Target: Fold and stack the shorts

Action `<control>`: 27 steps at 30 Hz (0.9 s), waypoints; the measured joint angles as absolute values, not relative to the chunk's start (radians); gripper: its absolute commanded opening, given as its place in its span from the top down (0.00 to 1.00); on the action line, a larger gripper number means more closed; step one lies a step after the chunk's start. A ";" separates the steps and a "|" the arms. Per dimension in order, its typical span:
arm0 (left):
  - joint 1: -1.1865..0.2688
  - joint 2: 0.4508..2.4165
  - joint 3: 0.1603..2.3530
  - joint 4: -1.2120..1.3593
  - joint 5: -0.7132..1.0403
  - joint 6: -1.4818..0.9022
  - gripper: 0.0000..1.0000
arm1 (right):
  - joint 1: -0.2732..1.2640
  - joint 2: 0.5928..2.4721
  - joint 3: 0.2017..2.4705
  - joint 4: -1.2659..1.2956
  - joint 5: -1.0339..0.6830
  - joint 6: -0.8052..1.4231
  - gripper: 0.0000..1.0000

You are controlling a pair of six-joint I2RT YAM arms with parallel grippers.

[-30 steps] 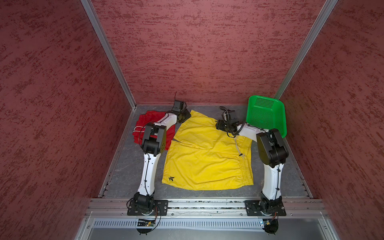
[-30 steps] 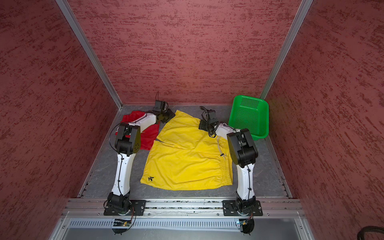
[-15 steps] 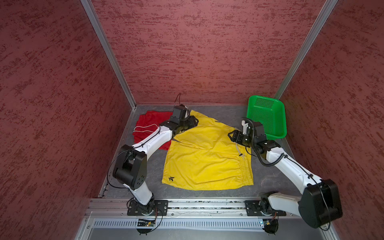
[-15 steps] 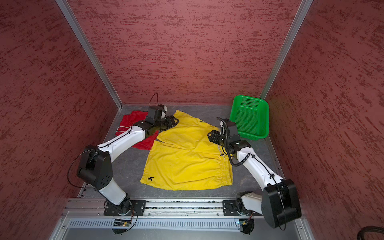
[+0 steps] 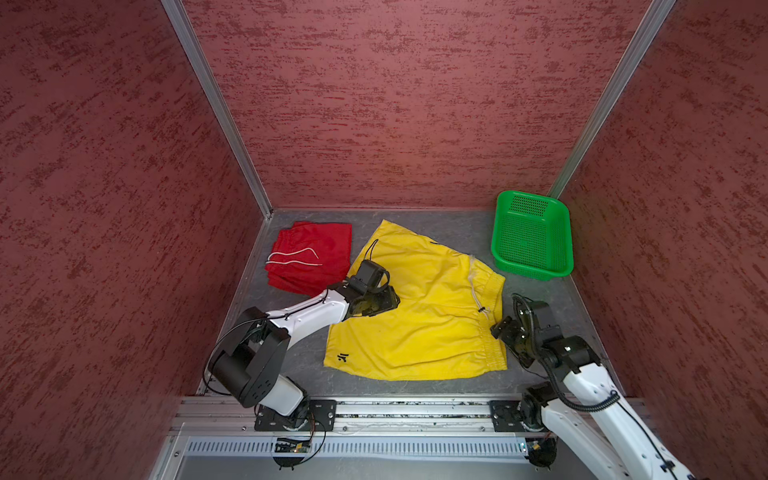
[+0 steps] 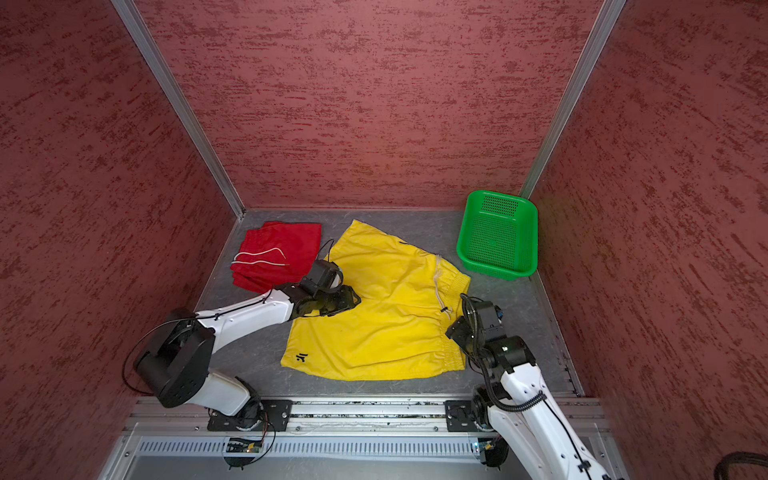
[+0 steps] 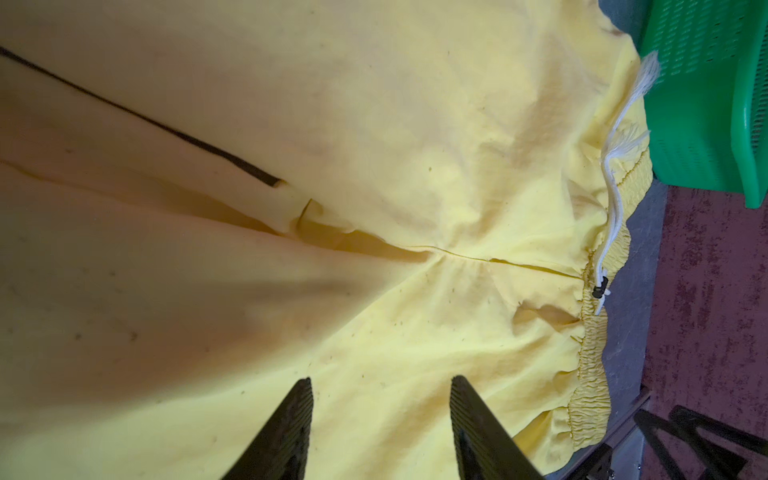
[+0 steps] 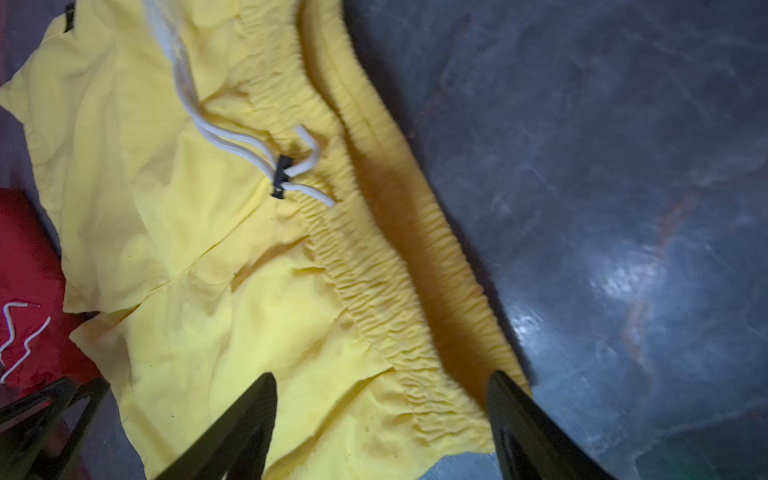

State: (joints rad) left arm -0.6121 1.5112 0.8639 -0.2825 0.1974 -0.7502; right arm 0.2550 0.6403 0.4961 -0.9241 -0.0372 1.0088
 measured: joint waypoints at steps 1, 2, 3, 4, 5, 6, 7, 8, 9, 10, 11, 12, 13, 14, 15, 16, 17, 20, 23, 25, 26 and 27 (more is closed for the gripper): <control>-0.612 1.509 0.864 -0.278 0.196 -0.753 0.45 | 0.255 0.627 0.483 -0.941 -0.036 1.026 0.18; -0.612 1.509 0.864 -0.276 0.195 -0.755 0.45 | 0.255 0.622 0.474 -0.950 -0.036 1.037 0.18; -0.613 1.509 0.864 -0.275 0.192 -0.756 0.45 | 0.255 0.622 0.466 -0.960 -0.038 1.048 0.18; -0.614 1.509 0.864 -0.275 0.190 -0.758 0.45 | 0.255 0.622 0.458 -0.966 -0.040 1.057 0.18; -0.616 1.509 0.864 -0.275 0.187 -0.760 0.45 | 0.255 0.622 0.453 -0.971 -0.042 1.062 0.18; -0.617 1.509 0.864 -0.274 0.186 -0.763 0.45 | 0.255 0.622 0.448 -0.975 -0.045 1.067 0.18; -0.619 1.509 0.864 -0.275 0.184 -0.768 0.45 | 0.255 0.622 0.443 -0.979 -0.049 1.070 0.18; -0.620 1.509 0.864 -0.276 0.184 -0.770 0.45 | 0.254 0.622 0.442 -0.986 -0.051 1.071 0.18; -0.622 1.509 0.864 -0.276 0.182 -0.772 0.45 | 0.254 0.621 0.440 -0.997 -0.054 1.074 0.18; -0.623 1.509 0.864 -0.276 0.181 -0.773 0.45 | 0.254 0.620 0.439 -1.006 -0.058 1.074 0.18; -0.623 1.509 0.864 -0.276 0.181 -0.774 0.45 | 0.254 0.619 0.438 -1.014 -0.060 1.074 0.18; -0.624 1.509 0.864 -0.276 0.181 -0.775 0.45 | 0.254 0.614 0.434 -1.021 -0.065 1.075 0.18; -0.624 1.509 0.864 -0.276 0.180 -0.775 0.45 | 0.254 0.608 0.428 -1.022 -0.070 1.077 0.18; -0.624 1.509 0.864 -0.276 0.178 -0.778 0.45 | 0.254 0.601 0.419 -1.022 -0.079 1.079 0.18; -0.624 1.509 0.864 -0.276 0.177 -0.779 0.45 | 0.254 0.596 0.408 -1.018 -0.090 1.082 0.18; -0.624 1.509 0.864 -0.276 0.177 -0.781 0.45 | 0.254 0.595 0.398 -1.011 -0.102 1.085 0.18; -0.624 1.509 0.863 -0.276 0.177 -0.782 0.45 | 0.254 0.596 0.386 -1.003 -0.115 1.089 0.20; -0.624 1.509 0.863 -0.278 0.176 -0.787 0.45 | 0.254 0.602 0.352 -0.967 -0.151 1.098 0.35; -0.624 1.505 0.863 -0.292 0.175 -0.789 0.45 | 0.254 0.622 0.335 -0.937 -0.170 1.102 0.64; -0.624 1.495 0.863 -0.307 0.172 -0.790 0.45 | 0.254 0.635 0.333 -0.926 -0.173 1.098 0.73; -0.624 1.486 0.863 -0.316 0.168 -0.791 0.45 | 0.254 0.638 0.333 -0.924 -0.173 1.099 0.79; -0.624 1.475 0.862 -0.327 0.162 -0.793 0.45 | 0.254 0.638 0.333 -0.923 -0.173 1.097 0.85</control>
State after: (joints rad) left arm -0.6243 1.4750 0.8619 -0.3271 0.1619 -0.7933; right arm 0.2539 0.6380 0.3332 -0.9230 -0.1730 1.0966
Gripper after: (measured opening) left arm 0.547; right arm 0.228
